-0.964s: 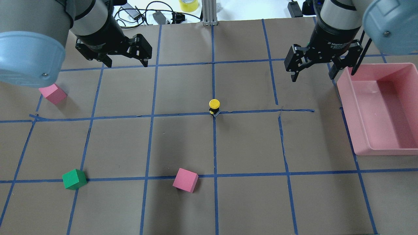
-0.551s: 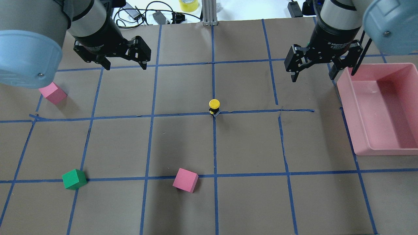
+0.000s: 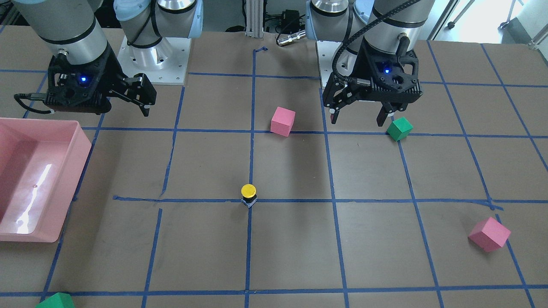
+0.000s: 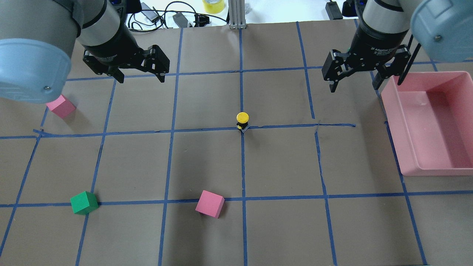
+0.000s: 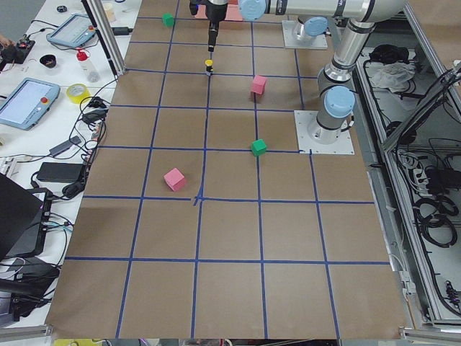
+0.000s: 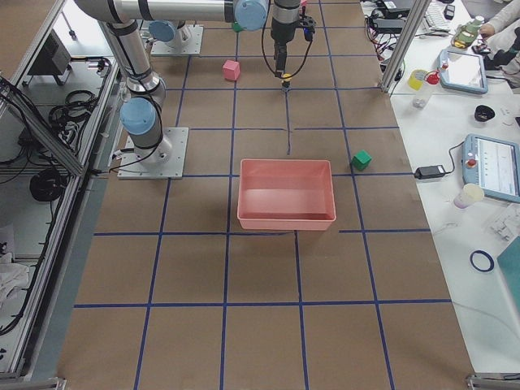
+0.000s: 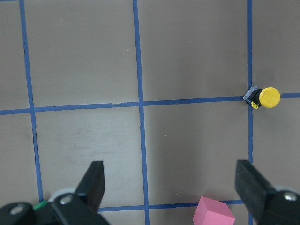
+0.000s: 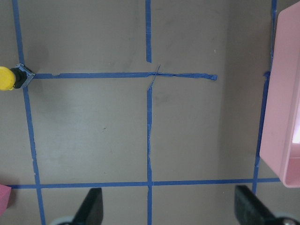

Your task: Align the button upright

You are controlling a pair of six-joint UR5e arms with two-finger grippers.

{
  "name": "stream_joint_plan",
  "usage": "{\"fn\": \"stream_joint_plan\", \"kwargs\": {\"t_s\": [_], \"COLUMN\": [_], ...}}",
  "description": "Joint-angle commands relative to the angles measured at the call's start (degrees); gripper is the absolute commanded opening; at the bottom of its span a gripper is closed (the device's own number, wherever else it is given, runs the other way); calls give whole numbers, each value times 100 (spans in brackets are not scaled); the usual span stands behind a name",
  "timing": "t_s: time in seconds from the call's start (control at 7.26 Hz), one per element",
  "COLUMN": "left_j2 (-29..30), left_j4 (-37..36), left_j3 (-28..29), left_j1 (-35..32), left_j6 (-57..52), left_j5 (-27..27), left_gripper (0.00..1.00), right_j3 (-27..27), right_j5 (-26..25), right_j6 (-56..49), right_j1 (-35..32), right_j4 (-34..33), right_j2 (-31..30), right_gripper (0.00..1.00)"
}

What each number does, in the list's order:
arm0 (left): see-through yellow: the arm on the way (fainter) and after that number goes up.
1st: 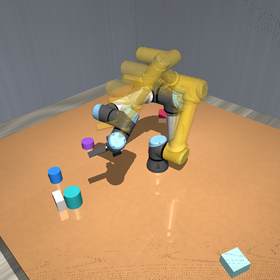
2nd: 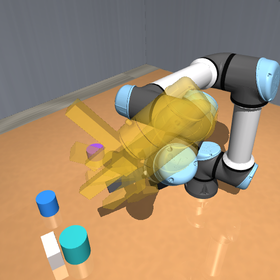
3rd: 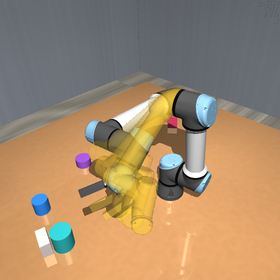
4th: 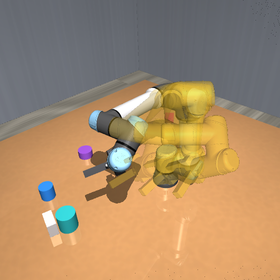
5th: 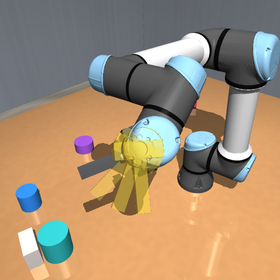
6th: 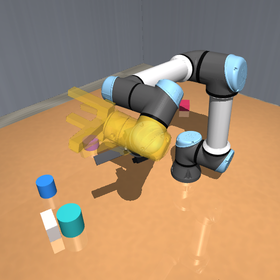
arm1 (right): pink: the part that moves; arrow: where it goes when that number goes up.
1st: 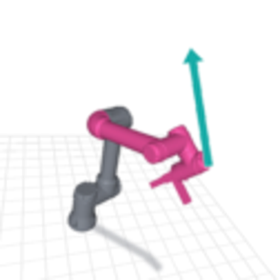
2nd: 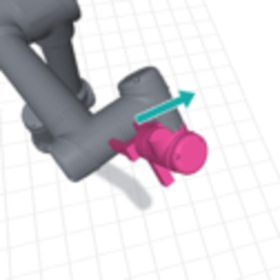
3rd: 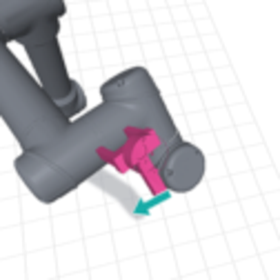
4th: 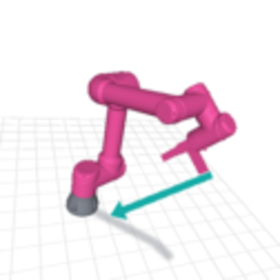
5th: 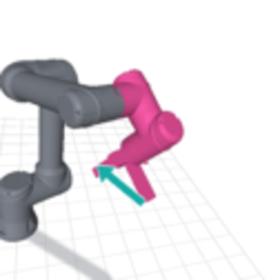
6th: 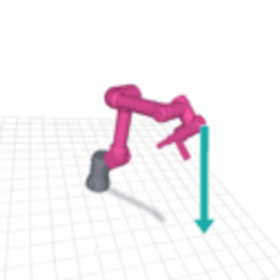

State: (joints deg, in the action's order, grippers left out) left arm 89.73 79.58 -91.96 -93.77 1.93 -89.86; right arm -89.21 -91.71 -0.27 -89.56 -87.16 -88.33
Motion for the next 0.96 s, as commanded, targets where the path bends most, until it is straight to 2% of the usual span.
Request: {"fn": "stream_joint_plan", "kwargs": {"t_s": [0.0, 0.83], "left_j2": [-52, -96], "left_j4": [22, 137], "left_j3": [-14, -23], "left_j1": [8, 17], "left_j6": [-9, -18], "left_j5": [-31, -110], "left_gripper": [100, 100], "right_j3": [0, 9], "right_j5": [-4, 4], "right_j6": [-8, -70], "right_j1": [0, 9], "right_j4": [6, 6], "right_j2": [0, 0], "right_gripper": [100, 100]}}
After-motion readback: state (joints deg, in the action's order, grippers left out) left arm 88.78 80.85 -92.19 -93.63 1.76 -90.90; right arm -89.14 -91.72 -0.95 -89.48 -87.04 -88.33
